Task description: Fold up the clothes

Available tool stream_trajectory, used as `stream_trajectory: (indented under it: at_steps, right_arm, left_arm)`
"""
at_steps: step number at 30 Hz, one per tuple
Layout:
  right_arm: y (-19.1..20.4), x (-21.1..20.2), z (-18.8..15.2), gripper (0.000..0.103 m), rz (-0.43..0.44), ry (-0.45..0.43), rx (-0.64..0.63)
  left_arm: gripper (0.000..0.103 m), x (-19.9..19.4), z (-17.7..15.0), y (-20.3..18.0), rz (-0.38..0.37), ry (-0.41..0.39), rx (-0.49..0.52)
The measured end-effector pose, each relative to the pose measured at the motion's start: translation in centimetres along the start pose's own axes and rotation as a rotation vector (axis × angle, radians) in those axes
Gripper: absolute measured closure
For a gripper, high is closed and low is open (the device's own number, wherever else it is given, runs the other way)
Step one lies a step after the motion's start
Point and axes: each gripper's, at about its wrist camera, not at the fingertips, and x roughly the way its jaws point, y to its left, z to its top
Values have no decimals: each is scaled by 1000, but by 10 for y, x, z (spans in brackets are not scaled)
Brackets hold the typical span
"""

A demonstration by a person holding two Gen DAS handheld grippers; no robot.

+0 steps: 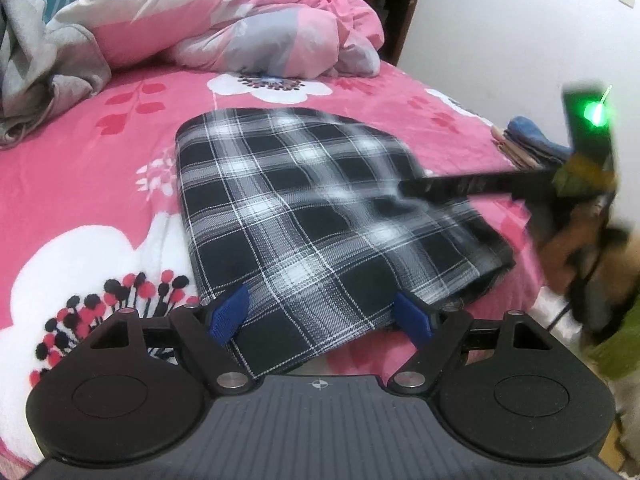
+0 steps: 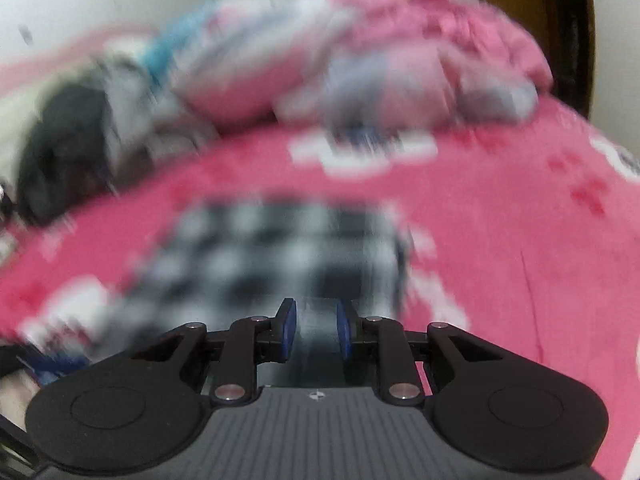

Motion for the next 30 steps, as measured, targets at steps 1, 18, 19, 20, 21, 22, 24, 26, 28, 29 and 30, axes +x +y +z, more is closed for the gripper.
stream_trajectory:
  at_steps: [1,18,19,20,21,22,24,26,28,29,30]
  right_arm:
    - [-2,2,-5,79,6,-16,11]
    - [25,-78,-23,78,93,-200,-2]
    - [27,-81,-26,78,115,-204,-6]
    - [29,-82,-29,78,126,-200,-15]
    - [31,-80,-33,78,130,-189,-27]
    - [32,-76,-37,78,122,-171,-36]
    - [32,-63,-46,78,78,-115,-48]
    - [31,-48,-57,78,28,-70,-64]
    - [33,-48,-63,78,23,-94,-74]
    - [33,-48,-63,78,23,-96,-72]
    - [34,-49,-63,78,22,-98,-70]
  left_arm:
    - [22,-1,0,0,2,4,-2]
    - [22,2,3,-14,113,82,2]
    - [22,3,3,-15,119,87,2]
    - [22,3,3,-16,126,92,4]
    - [22,3,3,-16,132,96,6]
    - [22,4,3,-18,138,101,9]
    - [22,4,3,-20,145,107,20]
    - [22,5,3,-23,154,113,31]
    - [22,5,2,-25,165,117,41]
    - [22,6,1,-25,168,117,44]
    - [22,6,1,-26,172,119,47]
